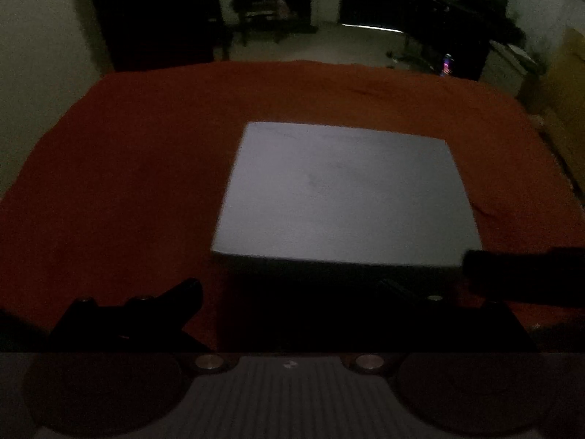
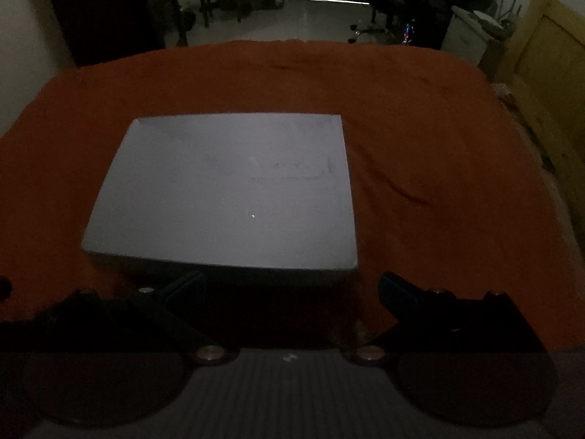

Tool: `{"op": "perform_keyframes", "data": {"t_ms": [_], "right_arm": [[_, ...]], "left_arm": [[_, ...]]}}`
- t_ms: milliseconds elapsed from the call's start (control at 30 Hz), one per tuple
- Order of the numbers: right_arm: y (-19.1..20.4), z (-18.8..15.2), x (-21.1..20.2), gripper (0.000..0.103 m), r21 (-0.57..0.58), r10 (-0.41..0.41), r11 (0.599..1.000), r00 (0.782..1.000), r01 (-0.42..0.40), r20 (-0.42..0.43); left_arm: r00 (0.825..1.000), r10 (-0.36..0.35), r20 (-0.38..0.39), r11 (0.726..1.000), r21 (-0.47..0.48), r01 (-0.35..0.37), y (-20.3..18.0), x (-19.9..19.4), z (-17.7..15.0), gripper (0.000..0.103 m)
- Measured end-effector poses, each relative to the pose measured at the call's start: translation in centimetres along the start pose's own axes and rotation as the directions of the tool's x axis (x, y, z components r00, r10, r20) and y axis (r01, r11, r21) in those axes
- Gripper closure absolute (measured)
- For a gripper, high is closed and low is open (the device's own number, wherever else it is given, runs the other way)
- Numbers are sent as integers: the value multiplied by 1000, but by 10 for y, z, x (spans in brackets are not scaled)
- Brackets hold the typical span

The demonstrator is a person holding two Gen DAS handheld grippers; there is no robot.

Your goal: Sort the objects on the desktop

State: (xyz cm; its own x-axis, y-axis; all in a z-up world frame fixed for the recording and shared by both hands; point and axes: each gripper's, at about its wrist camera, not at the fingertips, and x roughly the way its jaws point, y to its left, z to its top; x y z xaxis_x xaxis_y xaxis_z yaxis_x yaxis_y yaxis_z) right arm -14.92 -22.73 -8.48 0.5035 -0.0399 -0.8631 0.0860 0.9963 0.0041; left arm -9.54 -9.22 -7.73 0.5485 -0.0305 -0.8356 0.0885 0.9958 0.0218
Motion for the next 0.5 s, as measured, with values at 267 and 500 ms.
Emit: {"op": "perform_keyframes", "data": {"t_ms": [267,500], "right_arm": [[-3,-5,6,0,-17,8,1000,999,-9,-31],[3,-5,17,0,-47,1,999,997,-5,-83]], "left_arm": [[1000,-12,19,1000,9,12,4,-2,0,0],[999,-31,-41,999,32,32,3,6,-1,0]]}}
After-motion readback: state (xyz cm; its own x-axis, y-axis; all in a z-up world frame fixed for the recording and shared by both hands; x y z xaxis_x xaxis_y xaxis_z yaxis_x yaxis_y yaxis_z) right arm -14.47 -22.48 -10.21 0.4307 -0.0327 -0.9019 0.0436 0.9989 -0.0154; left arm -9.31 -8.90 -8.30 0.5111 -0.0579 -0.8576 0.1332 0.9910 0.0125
